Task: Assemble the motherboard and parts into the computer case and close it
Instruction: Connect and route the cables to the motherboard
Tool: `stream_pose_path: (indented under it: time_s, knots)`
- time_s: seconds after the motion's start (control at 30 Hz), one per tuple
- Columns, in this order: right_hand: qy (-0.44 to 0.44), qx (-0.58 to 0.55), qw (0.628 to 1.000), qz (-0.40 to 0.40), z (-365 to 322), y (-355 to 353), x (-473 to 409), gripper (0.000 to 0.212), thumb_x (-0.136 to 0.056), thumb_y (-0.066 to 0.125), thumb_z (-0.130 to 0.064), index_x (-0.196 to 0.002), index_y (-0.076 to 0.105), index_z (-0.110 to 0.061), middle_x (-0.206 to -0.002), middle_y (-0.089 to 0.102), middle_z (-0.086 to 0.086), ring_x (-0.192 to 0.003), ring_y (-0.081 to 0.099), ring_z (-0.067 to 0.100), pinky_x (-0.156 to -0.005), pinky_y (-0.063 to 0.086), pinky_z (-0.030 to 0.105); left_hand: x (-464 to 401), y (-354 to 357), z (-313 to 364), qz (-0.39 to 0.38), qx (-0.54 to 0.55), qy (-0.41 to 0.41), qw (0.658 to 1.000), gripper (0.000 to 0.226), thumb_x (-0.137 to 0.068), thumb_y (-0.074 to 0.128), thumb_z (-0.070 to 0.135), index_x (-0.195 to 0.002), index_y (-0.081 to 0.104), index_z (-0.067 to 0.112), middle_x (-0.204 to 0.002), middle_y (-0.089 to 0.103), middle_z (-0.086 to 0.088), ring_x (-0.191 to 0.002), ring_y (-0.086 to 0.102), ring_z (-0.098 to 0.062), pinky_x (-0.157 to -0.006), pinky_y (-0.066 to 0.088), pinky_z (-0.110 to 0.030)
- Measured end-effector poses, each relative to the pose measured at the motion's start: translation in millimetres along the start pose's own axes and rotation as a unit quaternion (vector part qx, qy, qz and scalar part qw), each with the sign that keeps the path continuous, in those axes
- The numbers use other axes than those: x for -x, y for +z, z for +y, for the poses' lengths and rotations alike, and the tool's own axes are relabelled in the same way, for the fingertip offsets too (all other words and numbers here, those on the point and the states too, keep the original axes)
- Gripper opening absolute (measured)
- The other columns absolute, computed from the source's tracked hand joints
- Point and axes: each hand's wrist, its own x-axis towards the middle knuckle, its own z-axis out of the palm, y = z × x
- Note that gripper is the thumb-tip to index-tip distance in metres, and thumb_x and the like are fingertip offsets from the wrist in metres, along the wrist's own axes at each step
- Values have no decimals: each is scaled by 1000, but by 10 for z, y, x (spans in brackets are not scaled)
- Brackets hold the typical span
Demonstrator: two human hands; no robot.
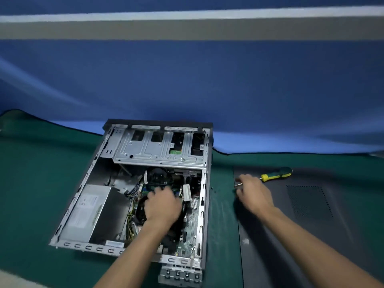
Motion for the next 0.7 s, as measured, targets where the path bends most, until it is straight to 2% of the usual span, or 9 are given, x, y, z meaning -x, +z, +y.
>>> stream_pose_path:
  time_s: [0.07,0.1,0.13,0.2,0.33,0.4,0.5,0.6,0.7]
  knots:
    - [-2,65,998,-17,140,62,-105,36,-94,48,-14,-130,48,-19,-129,51,-1,-118,44,21,-78,43,30,69,-14,136,61,49,51,996,24,-93,45,24,-102,61,10,-106,63,-9,-99,58,-26,-72,45,-34]
    - [-7,103,994,-22,200,89,-157,38,-94,48,-12,-131,45,-18,-130,49,0,-118,43,21,-82,43,30,91,-20,199,86,67,61,992,23,-93,44,24,-91,62,10,-95,64,-7,-88,60,-24,-64,40,-31]
    - [-14,142,989,-25,254,111,-211,38,-93,48,-10,-131,44,-17,-130,48,1,-117,43,22,-86,42,30,104,-26,248,104,76,58,990,25,-93,43,25,-83,60,10,-88,63,-5,-79,59,-23,-61,36,-30]
    - [-21,208,977,-28,340,135,-299,38,-90,50,-9,-128,44,-15,-129,47,4,-116,43,25,-94,39,31,122,-29,306,120,86,36,988,30,-95,39,33,-82,55,11,-90,62,-4,-72,54,-21,-61,35,-30]
    - [-33,280,959,-30,487,156,-422,39,-90,48,-7,-128,45,-14,-128,48,6,-119,40,25,-95,36,33,172,62,392,98,58,11,993,54,-93,27,61,-103,47,13,-110,54,-7,-89,59,-28,-67,34,-33]
    - [-59,315,946,-38,543,157,-450,37,-91,45,-8,-127,48,-15,-127,49,5,-118,40,24,-93,34,32,164,95,440,88,46,0,995,62,-90,24,67,-108,45,12,-114,54,-9,-95,59,-31,-69,33,-35]
    - [-107,339,933,-51,628,150,-452,35,-92,45,-7,-126,50,-15,-126,50,5,-118,40,24,-93,33,32,140,100,453,75,44,-11,996,63,-89,25,69,-108,43,11,-113,57,-11,-98,59,-33,-71,36,-37]
    - [-167,298,938,-48,700,88,-433,34,-93,43,-6,-125,46,-17,-124,54,3,-115,45,22,-93,33,31,122,94,454,77,28,-7,997,63,-89,23,69,-106,42,12,-111,58,-11,-97,60,-33,-72,39,-37]
    - [-200,184,962,-36,680,-38,-372,30,-96,40,-8,-121,53,-18,-116,57,1,-106,49,21,-87,34,29,126,94,478,83,22,-6,996,64,-89,20,69,-106,42,12,-111,57,-12,-94,61,-32,-68,36,-36]
